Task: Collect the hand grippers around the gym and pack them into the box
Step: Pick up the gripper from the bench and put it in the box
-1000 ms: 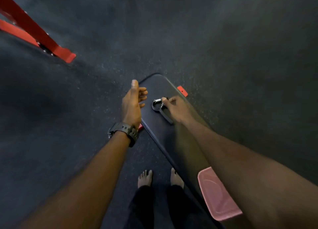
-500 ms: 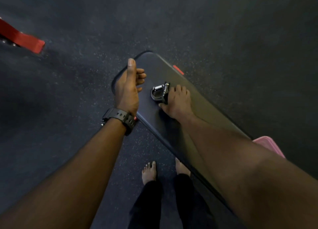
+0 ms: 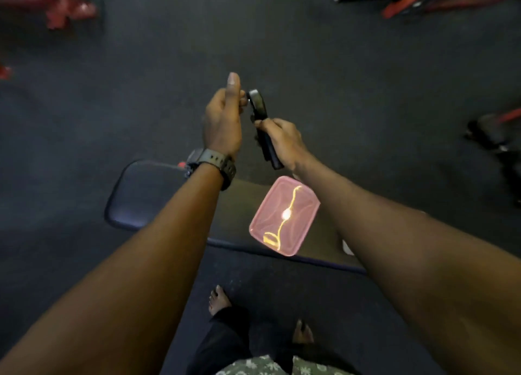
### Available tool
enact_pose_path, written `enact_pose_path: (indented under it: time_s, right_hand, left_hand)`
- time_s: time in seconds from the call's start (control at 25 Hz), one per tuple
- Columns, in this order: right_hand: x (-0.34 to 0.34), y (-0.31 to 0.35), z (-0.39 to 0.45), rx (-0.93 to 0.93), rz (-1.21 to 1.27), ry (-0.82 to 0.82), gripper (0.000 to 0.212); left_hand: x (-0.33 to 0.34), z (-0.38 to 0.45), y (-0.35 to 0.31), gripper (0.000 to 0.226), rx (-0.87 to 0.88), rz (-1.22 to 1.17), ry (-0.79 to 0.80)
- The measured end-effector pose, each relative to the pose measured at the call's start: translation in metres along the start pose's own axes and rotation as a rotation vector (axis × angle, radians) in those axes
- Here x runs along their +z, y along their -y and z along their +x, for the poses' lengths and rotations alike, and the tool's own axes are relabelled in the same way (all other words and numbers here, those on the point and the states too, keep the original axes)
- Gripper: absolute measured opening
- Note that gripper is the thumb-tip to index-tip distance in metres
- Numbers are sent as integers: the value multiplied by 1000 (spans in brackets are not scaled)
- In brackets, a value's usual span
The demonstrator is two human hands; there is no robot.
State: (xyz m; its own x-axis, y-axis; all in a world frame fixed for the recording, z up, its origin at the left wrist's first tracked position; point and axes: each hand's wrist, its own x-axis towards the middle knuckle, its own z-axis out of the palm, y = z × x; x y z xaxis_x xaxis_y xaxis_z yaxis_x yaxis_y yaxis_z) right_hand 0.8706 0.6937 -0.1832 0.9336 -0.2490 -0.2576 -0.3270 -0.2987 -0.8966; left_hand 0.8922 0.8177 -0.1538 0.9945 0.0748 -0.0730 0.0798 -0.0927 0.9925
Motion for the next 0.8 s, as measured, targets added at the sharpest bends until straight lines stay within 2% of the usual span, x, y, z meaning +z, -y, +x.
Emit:
enact_pose_path:
  time_s: [0.16,0.28,0.36,0.6,0.72,0.8]
  right_hand:
    - [-135,-39,-58,7,88,-178,29]
    - [-242,-100,-114,114,95,-320,52]
    - [-300,-145,-150,171,77,-370,56]
    - [-374,-212,-194,198,28,-356,36]
    - [-380,-234,-181,186,-83,-299,39]
    - [-379,-254,-163,177,-251,-233,48]
  left_hand:
    - [108,-67,-34,59,73,-22,167]
    - [203,-139,-38,55,39,-33,294]
    - [255,-184,-33,54,0,-24,391]
    - [324,-244,-4,48,-63,-3,514]
    - [342,-238,5,53,-94,17,497]
    - [350,-230,17,57,-103,28,492]
